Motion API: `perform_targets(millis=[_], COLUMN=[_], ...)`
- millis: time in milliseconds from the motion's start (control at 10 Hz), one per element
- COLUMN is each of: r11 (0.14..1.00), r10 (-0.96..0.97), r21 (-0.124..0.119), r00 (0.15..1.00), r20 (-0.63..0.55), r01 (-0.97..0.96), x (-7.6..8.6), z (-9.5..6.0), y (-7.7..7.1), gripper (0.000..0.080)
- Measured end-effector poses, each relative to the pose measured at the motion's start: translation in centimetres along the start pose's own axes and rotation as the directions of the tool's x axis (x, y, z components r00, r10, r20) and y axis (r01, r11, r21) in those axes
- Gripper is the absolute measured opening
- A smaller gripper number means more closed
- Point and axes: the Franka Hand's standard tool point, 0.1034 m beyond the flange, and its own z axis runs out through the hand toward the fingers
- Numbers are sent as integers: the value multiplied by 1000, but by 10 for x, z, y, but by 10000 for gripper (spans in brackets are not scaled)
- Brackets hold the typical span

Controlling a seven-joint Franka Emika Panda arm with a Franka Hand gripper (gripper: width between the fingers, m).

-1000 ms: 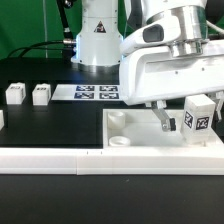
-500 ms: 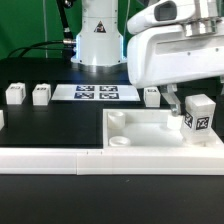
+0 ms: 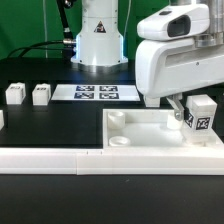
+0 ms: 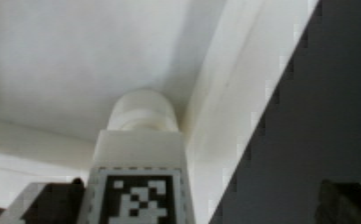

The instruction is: Assemble square table

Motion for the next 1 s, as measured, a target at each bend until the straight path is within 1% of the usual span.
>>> perform_targets(millis=[100, 200, 300, 400, 500, 700, 900, 1000], r11=[1000, 1000, 999, 999, 999, 999, 999, 999], r10=[-6, -10, -20, -17, -12, -13, -13, -14], r21=[11, 18, 31, 44, 39, 35, 33, 34], r00=[994, 989, 973, 966, 971, 976, 976, 976], r20=[110, 149, 231, 259, 237, 217, 215, 216], r01=[5, 8, 13, 6, 2, 6, 6, 7], x=[-1, 9, 8, 12, 18, 22, 22, 22], z=[-8, -16, -18, -14, -12, -8, -8, -7], y=[4, 6, 8, 9, 14, 13, 17, 16], gripper=[649, 649, 649, 649, 649, 649, 649, 530])
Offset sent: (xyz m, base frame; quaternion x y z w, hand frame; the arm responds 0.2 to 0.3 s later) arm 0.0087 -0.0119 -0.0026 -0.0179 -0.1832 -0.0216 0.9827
